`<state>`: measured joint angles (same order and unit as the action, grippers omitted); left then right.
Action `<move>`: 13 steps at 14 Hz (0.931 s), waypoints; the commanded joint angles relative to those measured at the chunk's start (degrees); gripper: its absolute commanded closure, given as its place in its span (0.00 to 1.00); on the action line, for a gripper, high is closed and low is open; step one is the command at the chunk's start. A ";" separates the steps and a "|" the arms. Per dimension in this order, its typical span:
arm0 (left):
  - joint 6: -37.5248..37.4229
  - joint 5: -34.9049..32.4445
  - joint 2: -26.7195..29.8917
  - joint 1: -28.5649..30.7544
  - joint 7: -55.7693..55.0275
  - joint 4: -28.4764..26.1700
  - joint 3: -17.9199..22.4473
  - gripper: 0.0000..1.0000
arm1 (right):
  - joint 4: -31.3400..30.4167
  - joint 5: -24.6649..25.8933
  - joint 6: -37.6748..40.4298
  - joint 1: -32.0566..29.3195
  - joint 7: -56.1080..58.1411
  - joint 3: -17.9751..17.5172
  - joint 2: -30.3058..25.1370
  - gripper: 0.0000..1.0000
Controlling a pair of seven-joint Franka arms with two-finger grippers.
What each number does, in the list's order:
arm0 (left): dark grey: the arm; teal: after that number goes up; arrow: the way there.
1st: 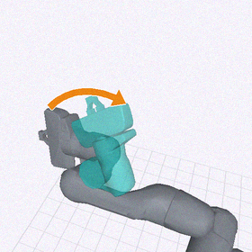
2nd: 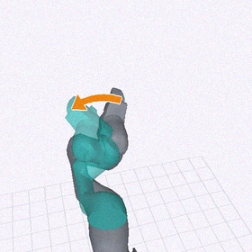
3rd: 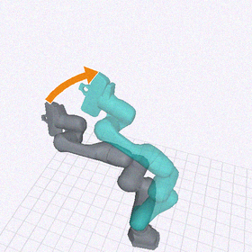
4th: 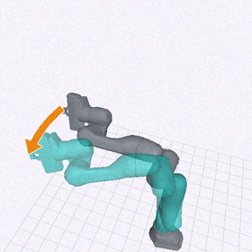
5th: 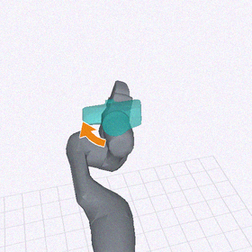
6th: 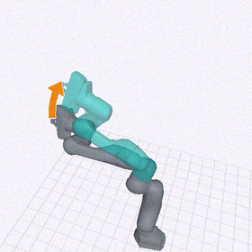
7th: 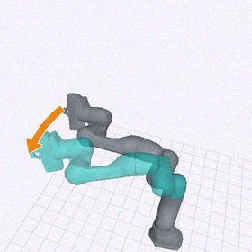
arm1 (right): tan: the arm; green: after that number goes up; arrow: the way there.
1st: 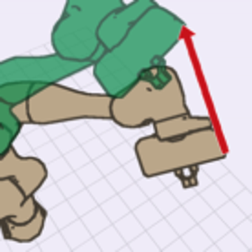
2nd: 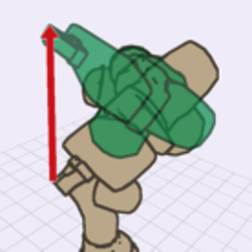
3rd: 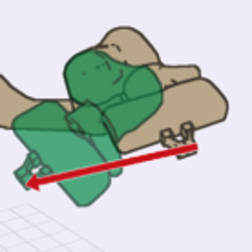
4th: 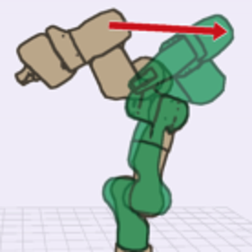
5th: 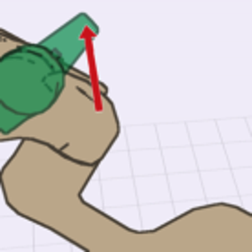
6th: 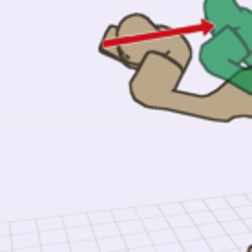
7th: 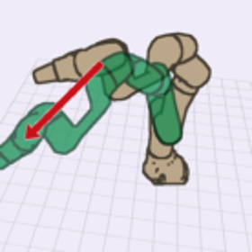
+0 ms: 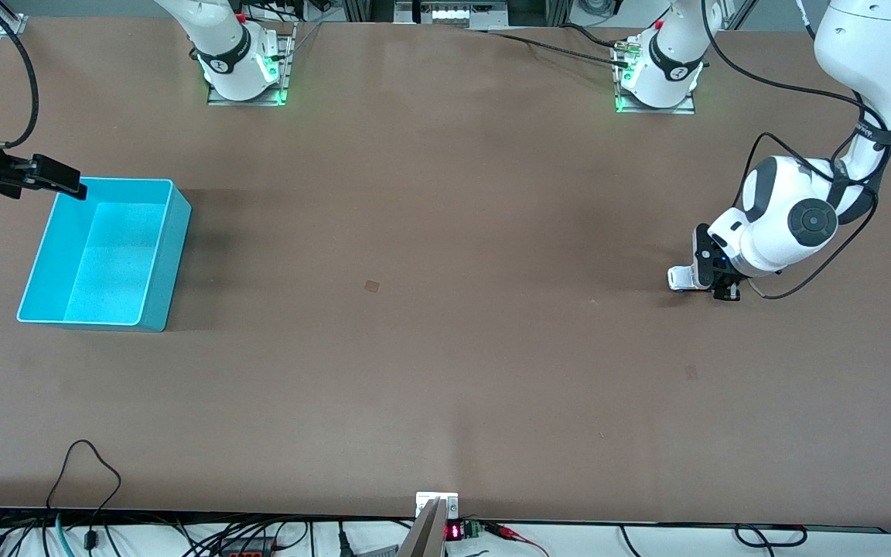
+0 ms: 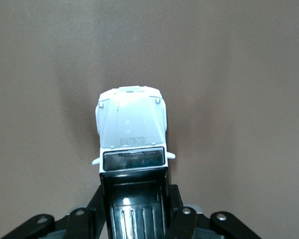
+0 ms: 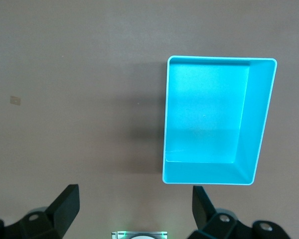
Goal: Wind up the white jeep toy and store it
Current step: 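Close the left gripper on the jeep's body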
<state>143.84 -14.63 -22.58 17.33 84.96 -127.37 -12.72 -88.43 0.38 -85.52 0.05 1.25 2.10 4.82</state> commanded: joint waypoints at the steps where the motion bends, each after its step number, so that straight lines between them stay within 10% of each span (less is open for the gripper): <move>1: 0.74 -1.19 -0.10 0.87 1.09 -0.16 -0.47 0.72 | -0.69 0.24 0.35 -0.13 1.04 0.01 -0.78 0.00; 13: 1.00 -2.95 -2.03 3.94 1.09 0.11 -0.47 0.74 | -0.69 0.24 0.44 -0.13 1.04 0.01 -0.87 0.00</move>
<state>144.20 -15.84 -22.87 19.30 85.20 -127.35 -12.72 -88.43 0.38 -85.43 0.05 1.25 2.10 4.82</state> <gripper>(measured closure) 0.476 0.000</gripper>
